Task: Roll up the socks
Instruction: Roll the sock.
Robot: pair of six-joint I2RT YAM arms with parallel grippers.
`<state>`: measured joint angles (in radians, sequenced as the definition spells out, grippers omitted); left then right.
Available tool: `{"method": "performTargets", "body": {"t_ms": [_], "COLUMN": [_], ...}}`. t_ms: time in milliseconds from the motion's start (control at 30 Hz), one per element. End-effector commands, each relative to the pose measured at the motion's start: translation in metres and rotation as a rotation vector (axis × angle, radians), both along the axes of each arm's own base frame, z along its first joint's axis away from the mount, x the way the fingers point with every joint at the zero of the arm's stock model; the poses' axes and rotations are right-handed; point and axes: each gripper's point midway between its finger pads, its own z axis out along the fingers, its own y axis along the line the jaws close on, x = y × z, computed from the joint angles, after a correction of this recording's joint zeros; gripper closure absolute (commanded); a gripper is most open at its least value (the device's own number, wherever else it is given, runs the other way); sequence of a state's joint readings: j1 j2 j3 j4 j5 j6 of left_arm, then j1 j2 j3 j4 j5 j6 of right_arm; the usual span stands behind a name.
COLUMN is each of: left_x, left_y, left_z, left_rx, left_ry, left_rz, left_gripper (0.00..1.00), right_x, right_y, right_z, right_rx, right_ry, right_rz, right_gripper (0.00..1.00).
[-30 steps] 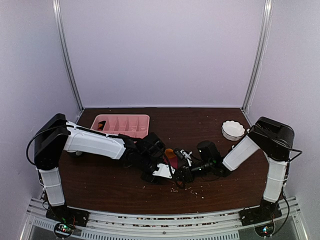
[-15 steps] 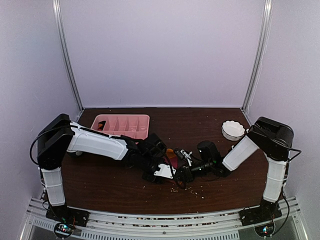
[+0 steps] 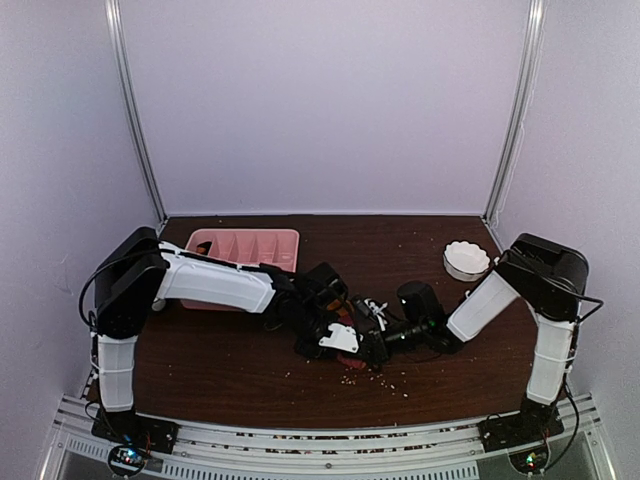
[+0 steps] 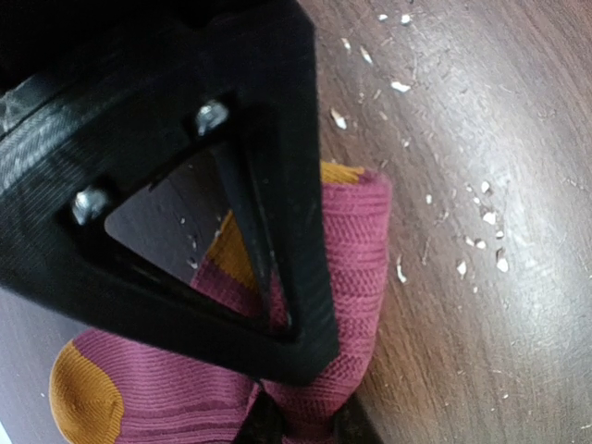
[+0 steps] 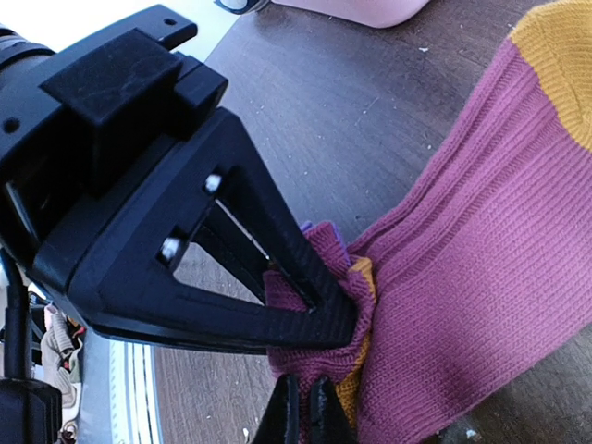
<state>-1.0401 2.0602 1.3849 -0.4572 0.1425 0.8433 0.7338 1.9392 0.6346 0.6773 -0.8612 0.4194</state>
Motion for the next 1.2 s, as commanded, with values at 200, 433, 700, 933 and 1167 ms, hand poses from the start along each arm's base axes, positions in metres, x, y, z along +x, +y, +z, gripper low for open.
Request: {"method": "performTargets", "body": {"t_ms": [200,433,700,933,1167], "left_x": [-0.024,-0.030,-0.029,-0.025,-0.024], "left_y": [0.046,0.059,0.069,0.071,0.076], "left_z": [-0.046,-0.039,-0.042,-0.041,-0.043], "left_rx": [0.240,0.205,0.179,0.159,0.161], "left_ry": [0.192,0.393,0.504,0.570,0.607], "left_rz": [0.034,0.133,0.161,0.194,0.197], "left_gripper": [1.00,1.00,1.00,1.00,1.00], "right_x": [-0.028,0.003,0.060,0.029,-0.028], "right_y": [-0.050,-0.066,-0.126,-0.074,-0.041], "right_z": [-0.060,-0.018,0.057,0.083,0.038], "right_rx": [-0.253,-0.255,-0.257,0.003,-0.331], "right_ry": [0.159,-0.140,-0.456,-0.533,-0.925], "right_rz": [-0.088,-0.210,-0.677,-0.343,0.023], "right_gripper": [0.89,0.04,0.00,0.00,0.00]}}
